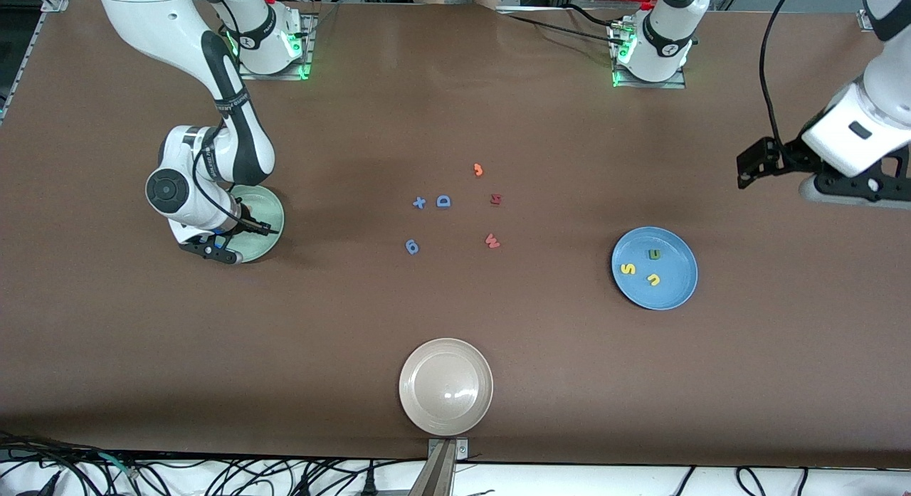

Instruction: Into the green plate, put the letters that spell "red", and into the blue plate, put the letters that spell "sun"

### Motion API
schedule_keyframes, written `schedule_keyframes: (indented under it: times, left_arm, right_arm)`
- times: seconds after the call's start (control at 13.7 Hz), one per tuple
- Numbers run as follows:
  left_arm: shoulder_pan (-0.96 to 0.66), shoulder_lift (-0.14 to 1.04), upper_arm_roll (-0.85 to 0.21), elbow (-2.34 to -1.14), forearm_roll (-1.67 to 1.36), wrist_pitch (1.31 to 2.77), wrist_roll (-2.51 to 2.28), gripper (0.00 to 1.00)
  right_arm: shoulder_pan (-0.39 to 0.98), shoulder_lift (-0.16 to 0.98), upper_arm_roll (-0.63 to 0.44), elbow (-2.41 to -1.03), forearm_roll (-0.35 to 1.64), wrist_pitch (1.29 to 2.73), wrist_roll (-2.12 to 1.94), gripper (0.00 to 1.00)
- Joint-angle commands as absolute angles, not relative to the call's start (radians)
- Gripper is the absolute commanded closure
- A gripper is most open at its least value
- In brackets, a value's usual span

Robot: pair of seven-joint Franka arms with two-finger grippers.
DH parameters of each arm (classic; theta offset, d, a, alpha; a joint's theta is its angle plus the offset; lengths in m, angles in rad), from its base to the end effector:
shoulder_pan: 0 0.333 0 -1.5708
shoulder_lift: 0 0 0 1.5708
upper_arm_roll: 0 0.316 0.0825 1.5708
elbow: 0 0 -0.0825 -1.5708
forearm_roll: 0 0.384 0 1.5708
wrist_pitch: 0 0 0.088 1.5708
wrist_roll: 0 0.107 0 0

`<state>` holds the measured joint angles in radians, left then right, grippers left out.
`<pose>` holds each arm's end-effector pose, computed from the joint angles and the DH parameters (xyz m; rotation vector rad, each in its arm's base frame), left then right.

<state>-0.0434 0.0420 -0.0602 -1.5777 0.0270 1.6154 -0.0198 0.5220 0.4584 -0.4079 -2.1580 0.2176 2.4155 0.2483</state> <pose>0.5681 -0.0556 0.6016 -3.1141 0.1325 0.0042 0.5454 0.0585 0.1868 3.0291 -0.4343 -0.2129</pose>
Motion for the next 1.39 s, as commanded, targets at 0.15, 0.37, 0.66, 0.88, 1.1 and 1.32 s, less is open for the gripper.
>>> schedule_keyframes:
  times: [0.15,0.37,0.66,0.88,1.1,1.32]
  left_arm:
    - [0.029,-0.025,-0.153,-1.646,-0.023,1.614,-0.028,0.0]
    - [0.026,-0.023,-0.163,-1.629,-0.018,1.589,-0.029,0.0]
    - [0.025,-0.025,-0.186,-1.629,-0.018,1.589,-0.028,0.0]
    - [0.026,-0.025,-0.184,-1.629,-0.018,1.589,-0.028,0.0]
    - [0.031,-0.021,-0.178,-1.629,-0.017,1.595,-0.02,0.0]
    - [0.025,-0.017,-0.184,-1.629,0.001,1.6,-0.025,0.0]
  right_arm:
    - [0.529,0.375,-0.414,-2.123,0.244,2.314,0.215,0.01]
    - [0.529,0.335,-0.457,-1.96,0.238,2.014,0.215,0.01]
    - [0.529,0.304,-0.54,-1.732,0.229,1.673,0.167,0.02]
    - [0.529,0.253,-0.586,-1.636,0.226,1.553,0.108,0.01]
    - [0.529,0.204,-0.584,-1.595,0.158,1.49,0.106,0.01]
    - [0.529,0.135,-0.586,-1.592,0.132,1.474,0.098,0.01]
